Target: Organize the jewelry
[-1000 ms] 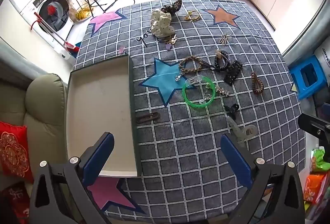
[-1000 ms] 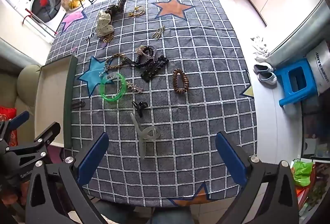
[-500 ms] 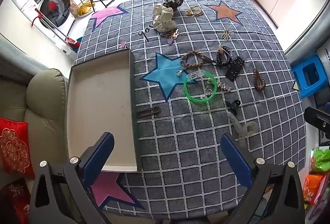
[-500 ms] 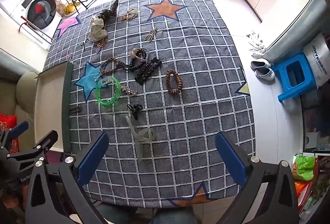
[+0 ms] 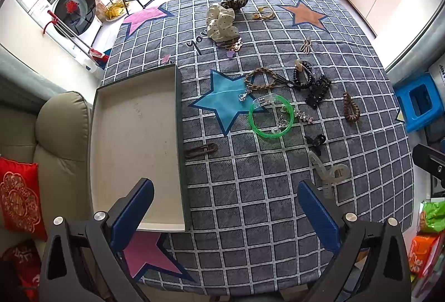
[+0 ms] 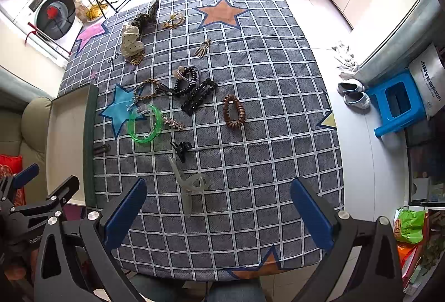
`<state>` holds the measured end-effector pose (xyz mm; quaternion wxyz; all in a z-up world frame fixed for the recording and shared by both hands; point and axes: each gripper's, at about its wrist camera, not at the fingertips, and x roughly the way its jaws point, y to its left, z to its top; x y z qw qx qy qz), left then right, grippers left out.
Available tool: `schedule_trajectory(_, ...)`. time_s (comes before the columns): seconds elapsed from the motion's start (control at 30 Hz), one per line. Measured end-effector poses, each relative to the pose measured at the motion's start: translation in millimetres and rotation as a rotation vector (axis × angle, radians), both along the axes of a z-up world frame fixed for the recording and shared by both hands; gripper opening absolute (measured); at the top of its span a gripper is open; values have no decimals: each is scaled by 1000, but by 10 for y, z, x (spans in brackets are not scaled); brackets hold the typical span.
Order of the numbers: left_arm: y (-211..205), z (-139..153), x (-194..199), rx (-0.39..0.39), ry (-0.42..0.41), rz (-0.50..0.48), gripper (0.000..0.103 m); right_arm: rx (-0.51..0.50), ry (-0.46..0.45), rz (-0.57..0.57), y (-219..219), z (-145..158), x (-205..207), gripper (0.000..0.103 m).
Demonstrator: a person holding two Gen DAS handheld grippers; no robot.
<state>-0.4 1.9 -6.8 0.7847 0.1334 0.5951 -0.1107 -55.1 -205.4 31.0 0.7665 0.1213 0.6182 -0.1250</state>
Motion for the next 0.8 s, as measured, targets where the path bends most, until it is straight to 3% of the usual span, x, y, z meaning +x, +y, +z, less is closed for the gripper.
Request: schedule_trajectory(0.8,17,-14,28,5,5,6,103,-1,0,2,13,-26,-3,103)
